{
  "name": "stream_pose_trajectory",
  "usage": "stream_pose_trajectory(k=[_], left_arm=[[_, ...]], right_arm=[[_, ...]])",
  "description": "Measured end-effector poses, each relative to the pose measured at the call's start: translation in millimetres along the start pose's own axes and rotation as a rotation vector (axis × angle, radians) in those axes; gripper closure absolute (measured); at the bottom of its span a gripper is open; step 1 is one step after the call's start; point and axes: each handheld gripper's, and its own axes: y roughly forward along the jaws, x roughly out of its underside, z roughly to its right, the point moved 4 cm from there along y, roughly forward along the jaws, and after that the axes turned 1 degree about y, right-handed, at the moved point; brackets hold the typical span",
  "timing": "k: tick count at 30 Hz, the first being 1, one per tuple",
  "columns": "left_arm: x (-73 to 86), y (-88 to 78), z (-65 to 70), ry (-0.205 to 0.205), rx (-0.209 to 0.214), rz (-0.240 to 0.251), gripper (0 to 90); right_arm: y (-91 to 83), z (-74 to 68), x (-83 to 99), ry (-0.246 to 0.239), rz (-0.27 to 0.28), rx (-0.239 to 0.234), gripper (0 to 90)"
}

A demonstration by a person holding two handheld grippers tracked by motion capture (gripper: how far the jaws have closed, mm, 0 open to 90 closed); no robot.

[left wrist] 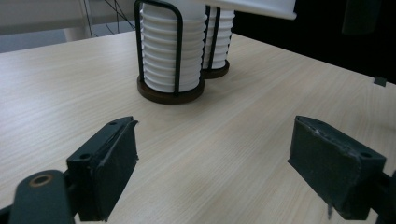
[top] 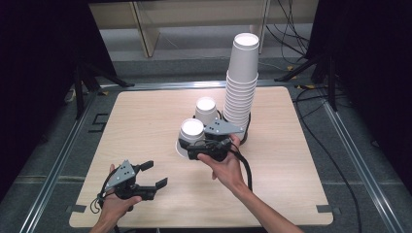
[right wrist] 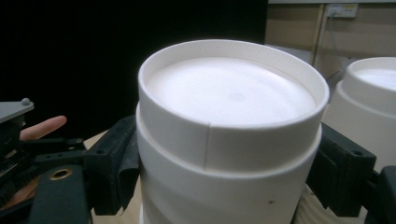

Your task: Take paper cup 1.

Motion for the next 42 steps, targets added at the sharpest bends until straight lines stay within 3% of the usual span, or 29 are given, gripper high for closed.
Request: stream_pose_trajectory(k=[1, 4, 5, 7, 9, 16, 18, 19, 22, 23, 24, 25, 28, 29, 30, 33, 34, 36, 37, 41, 42], left_arm=[[-0.4, 0.1, 0.9, -0.008, 0.001, 0.007, 14.9], [-1.6, 1.1, 1.0, -0.008, 0.009, 0.035, 14.9], [-2.0, -1.0, 1.1, -0.008, -0.002, 0.020, 14.8], [-3.3, 0.1, 1.5, -0.017, 0.019, 0.052, 14.8], [-3.7, -1.4, 1.7, -0.014, 0.010, 0.038, 14.8], [-4.8, 0.0, 4.5, -0.004, 0.023, 0.040, 14.8], [-5.2, 0.7, 5.2, -0.004, 0.023, 0.043, 14.8], [-6.1, 4.1, 6.9, -0.006, 0.043, 0.066, 14.8], [-6.6, 5.0, 9.9, 0.009, 0.043, 0.044, 14.8], [-6.7, 6.1, 11.1, 0.009, 0.048, 0.045, 14.8], [-7.1, 8.8, 12.5, 0.005, 0.060, 0.068, 14.8], [-6.5, 7.3, 12.7, 0.015, 0.050, 0.039, 14.8], [-6.7, 8.1, 13.9, 0.015, 0.055, 0.039, 14.8], [-7.0, 8.5, 14.0, 0.013, 0.056, 0.040, 14.8], [-7.1, 8.7, 14.0, 0.014, 0.058, 0.040, 14.8], [-7.4, 10.3, 14.3, 0.009, 0.070, 0.047, 14.7], [-7.3, 11.1, 15.0, 0.009, 0.070, 0.031, 14.5], [-7.4, 14.6, 16.6, 0.009, 0.091, 0.050, 13.5], [-7.0, 13.5, 16.9, 0.013, 0.075, 0.026, 12.7], [-6.8, 14.8, 18.2, 0.013, 0.077, 0.019, 10.2], [-7.0, 17.4, 19.0, 0.013, 0.093, 0.042, 9.3]], right_arm=[[0.5, -2.8, 1.5, 0.014, -0.006, -0.006, 20.9], [3.7, -7.0, 5.2, -0.028, -0.006, -0.028, 20.9], [4.9, -9.5, 6.9, -0.023, -0.004, -0.039, 20.9], [6.3, -14.6, 11.5, -0.010, -0.025, -0.052, 20.9], [9.2, -17.0, 15.4, -0.029, -0.029, -0.064, 20.9], [16.4, -26.9, 24.2, -0.027, -0.040, -0.115, 20.9], [16.2, -27.2, 24.6, -0.035, -0.045, -0.111, 20.9], [16.8, -31.2, 26.5, -0.021, -0.051, -0.138, 20.9], [16.9, -32.7, 27.9, -0.046, -0.057, -0.137, 20.9], [17.1, -35.7, 29.4, -0.020, -0.064, -0.147, 20.9], [17.2, -34.9, 29.8, -0.042, -0.065, -0.146, 20.9], [17.9, -36.3, 30.7, -0.038, -0.063, -0.151, 20.9], [17.5, -39.8, 34.4, -0.021, -0.088, -0.161, 20.9], [19.7, -41.4, 35.6, -0.016, -0.073, -0.176, 20.9], [19.5, -40.0, 36.2, -0.042, -0.082, -0.173, 20.9], [21.2, -44.1, 39.3, -0.010, -0.080, -0.200, 21.0], [21.3, -43.2, 39.6, -0.036, -0.086, -0.194, 21.0], [22.0, -44.2, 40.2, -0.038, -0.083, -0.211, 21.0], [21.4, -44.0, 40.4, -0.040, -0.090, -0.207, 21.0], [23.4, -45.2, 41.8, -0.037, -0.078, -0.225, 21.0], [22.7, -45.6, 42.2, -0.044, -0.090, -0.222, 21.0]])
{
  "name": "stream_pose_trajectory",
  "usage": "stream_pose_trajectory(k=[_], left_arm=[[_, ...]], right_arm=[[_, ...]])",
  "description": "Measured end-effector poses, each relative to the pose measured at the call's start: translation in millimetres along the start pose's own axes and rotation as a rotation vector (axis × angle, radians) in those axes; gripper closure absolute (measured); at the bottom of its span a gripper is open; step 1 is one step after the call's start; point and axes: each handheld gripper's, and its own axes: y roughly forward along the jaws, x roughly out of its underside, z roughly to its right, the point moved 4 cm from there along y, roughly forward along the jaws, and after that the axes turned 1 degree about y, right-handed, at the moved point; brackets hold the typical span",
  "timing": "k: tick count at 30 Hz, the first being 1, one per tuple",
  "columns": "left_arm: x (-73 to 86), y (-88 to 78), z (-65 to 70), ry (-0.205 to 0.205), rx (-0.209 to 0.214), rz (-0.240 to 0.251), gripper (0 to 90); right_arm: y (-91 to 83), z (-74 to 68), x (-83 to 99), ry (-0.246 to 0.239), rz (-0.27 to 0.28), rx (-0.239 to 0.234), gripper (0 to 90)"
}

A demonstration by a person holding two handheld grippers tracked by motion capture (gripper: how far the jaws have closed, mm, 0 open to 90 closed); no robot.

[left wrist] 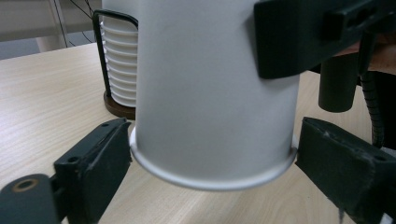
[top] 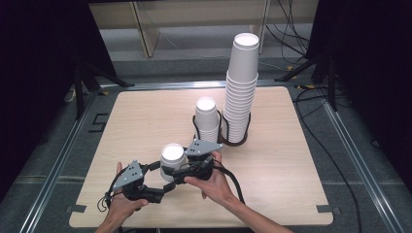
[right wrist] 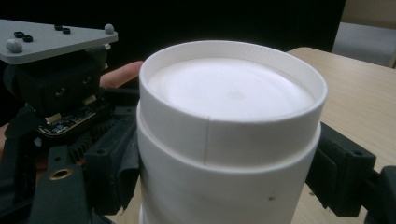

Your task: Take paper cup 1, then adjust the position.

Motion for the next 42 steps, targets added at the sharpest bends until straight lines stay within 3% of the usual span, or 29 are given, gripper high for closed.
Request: stream_pose_trajectory(k=[6, 10, 13, 20, 23, 25, 30, 32, 33, 36, 42], left_arm=[[0.4, -0.6, 1.6, 0.006, -0.006, -0.030, 4.9], [0.2, -0.3, 1.8, -0.001, -0.003, -0.024, 3.2], [-0.9, 1.4, 2.8, -0.014, 0.021, 0.012, 2.5], [-0.6, 1.8, 5.5, -0.012, 0.028, 0.009, 1.7], [-0.2, 1.0, 4.5, -0.005, 0.022, -0.015, 1.5], [0.0, 2.9, 5.0, -0.015, 0.037, 0.001, 1.5], [-0.2, 0.8, 5.2, -0.026, 0.036, -0.012, 2.2], [-0.6, 2.1, 5.6, -0.029, 0.047, 0.014, 2.6], [-0.9, -0.4, 6.0, -0.024, 0.031, -0.008, 2.8], [-1.1, -1.4, 6.1, -0.016, 0.024, -0.012, 3.2], [-0.8, -1.7, 6.1, 0.017, 0.025, -0.011, 6.6]], right_arm=[[1.5, -6.6, 0.6, -0.003, -0.006, -0.017, 21.0], [2.4, -8.3, 0.4, 0.002, -0.004, -0.029, 21.0], [3.7, -11.7, 0.3, 0.007, 0.004, -0.048, 21.0], [3.9, -17.2, -0.4, -0.001, 0.011, -0.063, 21.0], [3.3, -16.2, -1.1, -0.003, 0.019, -0.062, 21.1], [3.3, -16.0, -0.9, -0.004, 0.020, -0.064, 21.0], [3.5, -17.5, -0.9, -0.008, 0.020, -0.068, 21.1], [3.5, -17.5, -1.1, -0.012, 0.022, -0.068, 21.0], [3.9, -17.7, -1.7, -0.018, 0.023, -0.074, 21.0], [4.9, -18.6, -2.2, -0.013, 0.037, -0.081, 20.9], [3.6, -16.9, -1.2, -0.003, 0.010, -0.085, 19.4]])
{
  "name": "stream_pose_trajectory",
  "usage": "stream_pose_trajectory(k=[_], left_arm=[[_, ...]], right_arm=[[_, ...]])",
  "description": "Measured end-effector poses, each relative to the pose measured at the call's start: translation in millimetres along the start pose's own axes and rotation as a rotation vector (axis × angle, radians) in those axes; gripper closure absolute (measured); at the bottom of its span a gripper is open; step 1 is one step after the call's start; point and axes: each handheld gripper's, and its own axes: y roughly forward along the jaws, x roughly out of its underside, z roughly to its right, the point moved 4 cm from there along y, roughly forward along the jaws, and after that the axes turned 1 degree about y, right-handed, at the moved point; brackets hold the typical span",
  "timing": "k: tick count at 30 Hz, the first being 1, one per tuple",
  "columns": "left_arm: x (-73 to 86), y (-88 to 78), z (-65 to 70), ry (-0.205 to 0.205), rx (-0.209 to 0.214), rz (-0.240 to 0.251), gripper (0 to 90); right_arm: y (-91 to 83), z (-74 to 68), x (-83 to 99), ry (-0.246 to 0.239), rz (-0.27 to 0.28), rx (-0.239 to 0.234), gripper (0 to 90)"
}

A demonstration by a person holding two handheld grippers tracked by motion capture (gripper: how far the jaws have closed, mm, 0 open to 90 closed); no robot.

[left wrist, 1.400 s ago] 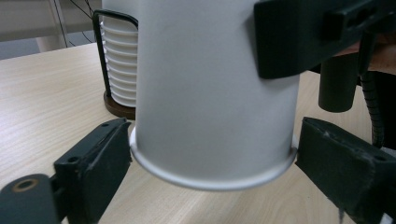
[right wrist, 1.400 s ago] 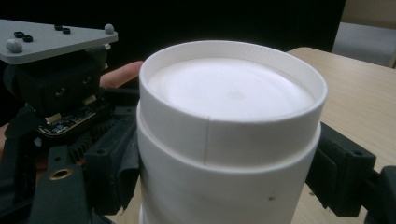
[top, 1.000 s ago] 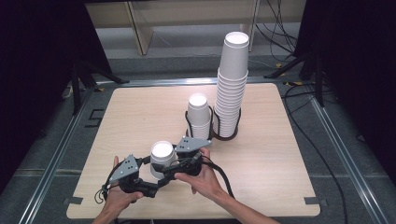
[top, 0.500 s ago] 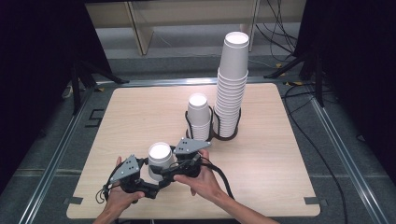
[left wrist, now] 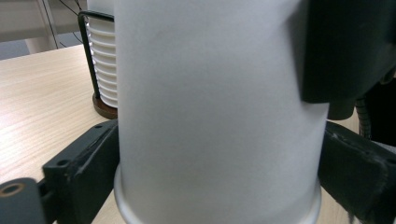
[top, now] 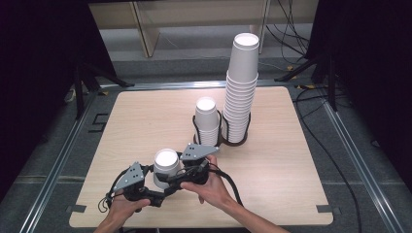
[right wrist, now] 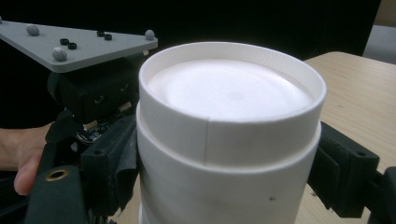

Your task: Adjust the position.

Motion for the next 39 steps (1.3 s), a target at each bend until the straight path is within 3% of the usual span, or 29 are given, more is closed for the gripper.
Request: stream_pose_trajectory(k=[4, 5, 7, 8, 10, 11, 12, 14, 17, 18, 26, 31, 32, 34, 37, 38, 39], left_arm=[[0.4, -2.5, -0.4, 0.022, -0.009, -0.025, 8.7], [0.1, -3.6, -0.3, 0.040, -0.016, -0.031, 9.0], [-0.4, -2.2, 0.3, 0.050, -0.003, -0.013, 9.1], [-1.0, -3.5, 2.2, 0.075, -0.006, -0.035, 9.6], [-1.3, -2.9, 4.3, 0.086, -0.002, -0.042, 10.0], [-1.2, -3.0, 4.5, 0.100, 0.000, -0.049, 10.1], [-1.2, -3.0, 4.5, 0.100, 0.000, -0.049, 10.2], [-0.5, -2.2, 6.2, 0.110, 0.011, -0.058, 10.5], [-0.2, -1.9, 7.3, 0.115, 0.014, -0.070, 10.8], [0.0, -0.9, 7.6, 0.112, 0.023, -0.060, 10.9], [0.6, -1.7, 10.1, 0.136, 0.034, -0.096, 12.1], [0.9, -1.8, 10.6, 0.145, 0.035, -0.101, 12.5], [1.0, -2.1, 10.6, 0.146, 0.035, -0.104, 12.5], [1.3, -1.3, 10.7, 0.146, 0.040, -0.098, 12.5], [2.6, -2.2, 10.7, 0.172, 0.040, -0.129, 12.5], [2.7, -0.5, 12.8, 0.150, 0.041, -0.108, 12.5], [2.7, -0.5, 12.8, 0.156, 0.043, -0.111, 12.5]], right_arm=[[1.0, -0.1, -0.2, -0.003, -0.001, -0.018, 18.7], [-0.8, -1.0, 0.1, 0.022, -0.022, -0.022, 18.2], [0.3, -1.0, -0.3, 0.012, -0.013, -0.041, 17.8], [-1.8, 1.5, -1.8, 0.000, -0.025, -0.036, 15.8], [-1.3, 2.1, -3.2, 0.000, -0.020, -0.050, 14.7], [-2.4, 0.4, -3.3, 0.031, -0.036, -0.065, 14.9], [-2.4, 0.4, -3.3, 0.031, -0.036, -0.065, 14.9], [-5.9, 3.5, -6.0, -0.011, -0.058, -0.065, 14.9], [-9.0, 3.9, -8.0, 0.006, -0.074, -0.077, 14.9], [-9.4, 6.0, -9.4, -0.016, -0.068, -0.076, 14.9], [-21.8, 7.9, -20.6, -0.033, -0.112, -0.102, 15.0], [-29.8, 8.7, -29.4, -0.057, -0.112, -0.124, 14.9], [-34.3, 9.3, -32.6, -0.081, -0.139, -0.133, 15.0], [-35.6, 8.4, -33.0, -0.080, -0.152, -0.141, 15.0], [-38.3, 8.4, -35.5, -0.128, -0.178, -0.154, 15.0], [-38.6, 8.2, -35.7, -0.129, -0.187, -0.156, 15.0], [-38.4, 8.6, -35.4, -0.135, -0.199, -0.163, 15.0]])
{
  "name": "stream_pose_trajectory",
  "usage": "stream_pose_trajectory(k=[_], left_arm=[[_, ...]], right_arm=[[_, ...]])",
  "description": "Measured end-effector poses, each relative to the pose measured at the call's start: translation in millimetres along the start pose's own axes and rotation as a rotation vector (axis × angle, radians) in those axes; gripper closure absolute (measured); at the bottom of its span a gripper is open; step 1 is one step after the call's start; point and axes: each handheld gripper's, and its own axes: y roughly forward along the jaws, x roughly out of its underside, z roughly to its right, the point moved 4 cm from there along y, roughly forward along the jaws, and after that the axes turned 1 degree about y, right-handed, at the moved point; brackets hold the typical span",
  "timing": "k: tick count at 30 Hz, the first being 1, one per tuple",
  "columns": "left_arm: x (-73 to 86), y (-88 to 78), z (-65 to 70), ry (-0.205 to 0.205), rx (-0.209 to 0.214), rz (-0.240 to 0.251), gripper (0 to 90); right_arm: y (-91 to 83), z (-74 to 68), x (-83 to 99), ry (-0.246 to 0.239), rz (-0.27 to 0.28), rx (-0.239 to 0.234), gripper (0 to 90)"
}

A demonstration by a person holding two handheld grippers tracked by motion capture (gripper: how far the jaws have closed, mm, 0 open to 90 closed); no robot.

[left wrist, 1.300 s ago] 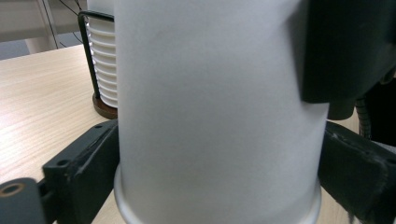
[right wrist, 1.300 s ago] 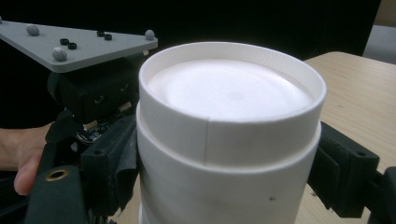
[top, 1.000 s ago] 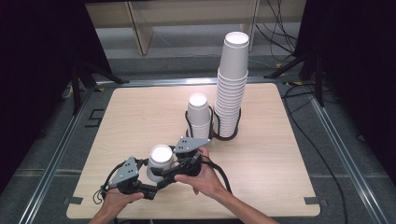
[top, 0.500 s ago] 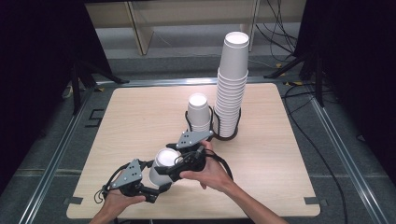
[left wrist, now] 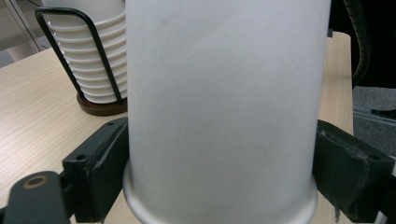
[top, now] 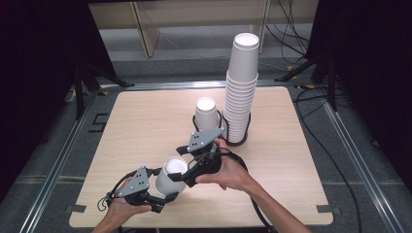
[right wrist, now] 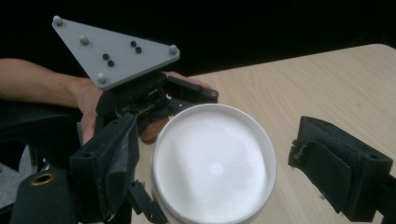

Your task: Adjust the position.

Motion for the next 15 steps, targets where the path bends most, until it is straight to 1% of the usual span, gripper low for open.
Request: stream_pose_trajectory(k=[1, 2, 3, 4, 5, 6, 8, 10, 11, 12, 13, 14, 15], left_arm=[[-0.1, -0.5, 0.0, 0.007, 0.000, -0.008, 12.5], [-0.2, 0.1, 0.2, 0.011, 0.004, -0.002, 12.5], [-0.1, -1.0, 0.3, 0.018, 0.003, -0.019, 12.5], [-0.1, -0.9, 0.6, 0.020, 0.005, -0.019, 12.5], [-0.1, -0.9, 0.6, 0.020, 0.005, -0.019, 12.6], [0.2, -1.1, 0.8, 0.021, 0.006, -0.021, 12.6], [0.4, -0.8, 1.1, 0.020, 0.006, -0.019, 12.6], [0.5, -0.7, 1.2, 0.021, 0.007, -0.021, 12.6], [0.7, -0.1, 1.5, 0.023, 0.014, -0.018, 12.6], [0.7, -0.1, 1.5, 0.023, 0.014, -0.018, 12.5], [0.8, -0.9, 1.6, 0.028, 0.011, -0.031, 12.6], [0.8, -0.9, 1.6, 0.032, 0.012, -0.033, 12.6], [0.8, -0.9, 1.6, 0.032, 0.012, -0.033, 12.6]], right_arm=[[-0.9, -1.7, 1.3, 0.026, -0.023, -0.005, 15.0], [-0.5, -1.6, 1.8, 0.025, -0.031, -0.010, 15.0], [0.1, -2.0, 2.8, 0.025, -0.045, -0.020, 15.1], [1.9, 0.1, 3.2, -0.025, -0.046, -0.026, 15.1], [3.0, -0.6, 4.3, -0.035, -0.058, -0.028, 15.1], [4.3, -1.9, 5.7, -0.032, -0.076, -0.031, 15.1], [6.9, -2.7, 6.8, -0.050, -0.090, -0.033, 15.1], [7.8, -3.1, 7.2, -0.055, -0.094, -0.035, 15.1], [10.4, -3.8, 8.3, -0.063, -0.110, -0.035, 15.1], [10.4, -3.8, 8.3, -0.063, -0.110, -0.035, 15.1], [12.2, -4.1, 9.0, -0.065, -0.120, -0.041, 15.2], [12.0, -6.7, 10.5, -0.026, -0.138, -0.040, 15.2], [12.0, -6.7, 10.5, -0.026, -0.138, -0.040, 15.2]])
